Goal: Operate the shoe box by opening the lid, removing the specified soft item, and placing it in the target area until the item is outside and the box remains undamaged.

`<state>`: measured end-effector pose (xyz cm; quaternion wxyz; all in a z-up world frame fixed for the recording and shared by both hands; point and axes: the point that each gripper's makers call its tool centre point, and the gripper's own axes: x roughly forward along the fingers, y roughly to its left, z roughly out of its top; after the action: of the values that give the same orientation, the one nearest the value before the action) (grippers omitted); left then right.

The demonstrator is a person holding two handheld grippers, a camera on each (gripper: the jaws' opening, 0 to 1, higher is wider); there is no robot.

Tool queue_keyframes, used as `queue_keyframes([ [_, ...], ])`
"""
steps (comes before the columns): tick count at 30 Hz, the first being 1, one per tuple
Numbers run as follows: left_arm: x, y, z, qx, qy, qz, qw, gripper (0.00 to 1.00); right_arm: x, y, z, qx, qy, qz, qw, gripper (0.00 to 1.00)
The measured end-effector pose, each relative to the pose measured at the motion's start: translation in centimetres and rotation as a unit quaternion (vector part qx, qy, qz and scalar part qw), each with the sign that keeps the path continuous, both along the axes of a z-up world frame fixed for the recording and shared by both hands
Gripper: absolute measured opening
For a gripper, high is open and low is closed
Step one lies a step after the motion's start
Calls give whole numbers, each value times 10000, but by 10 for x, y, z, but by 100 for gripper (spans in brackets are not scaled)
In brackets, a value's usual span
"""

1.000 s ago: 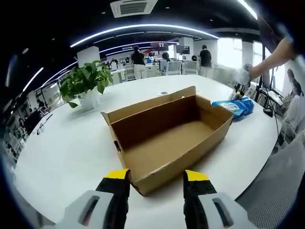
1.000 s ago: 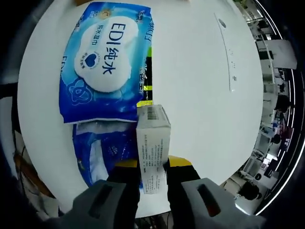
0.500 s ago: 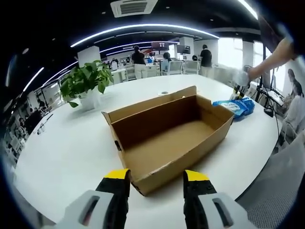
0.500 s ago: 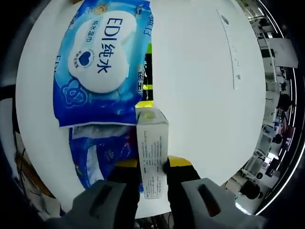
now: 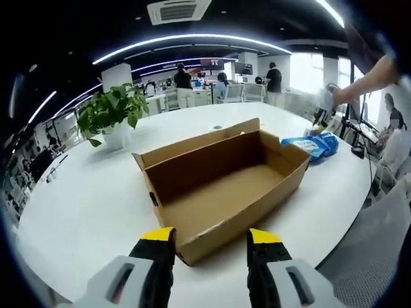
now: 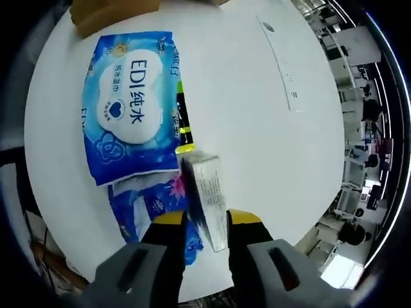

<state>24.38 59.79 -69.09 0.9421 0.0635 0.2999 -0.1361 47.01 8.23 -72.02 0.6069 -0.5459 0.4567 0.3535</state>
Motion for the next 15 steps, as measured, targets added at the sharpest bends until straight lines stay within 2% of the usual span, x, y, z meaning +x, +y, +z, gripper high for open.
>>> queue_keyframes([
  [3,0,-1,2,-69,-29,-19,10000,45,-3,6,9,166,-197,-111,9996,22],
  [7,0,-2,2,-142,-41,-41,9999,45,-12,25,20,762,-406,-448,9953,23],
  [10,0,-4,3,-223,-50,-65,9997,44,-23,42,27,1212,-481,-715,9889,23],
  [15,0,-7,5,-355,-78,-133,9992,44,-43,66,30,1545,-503,-907,9825,23],
])
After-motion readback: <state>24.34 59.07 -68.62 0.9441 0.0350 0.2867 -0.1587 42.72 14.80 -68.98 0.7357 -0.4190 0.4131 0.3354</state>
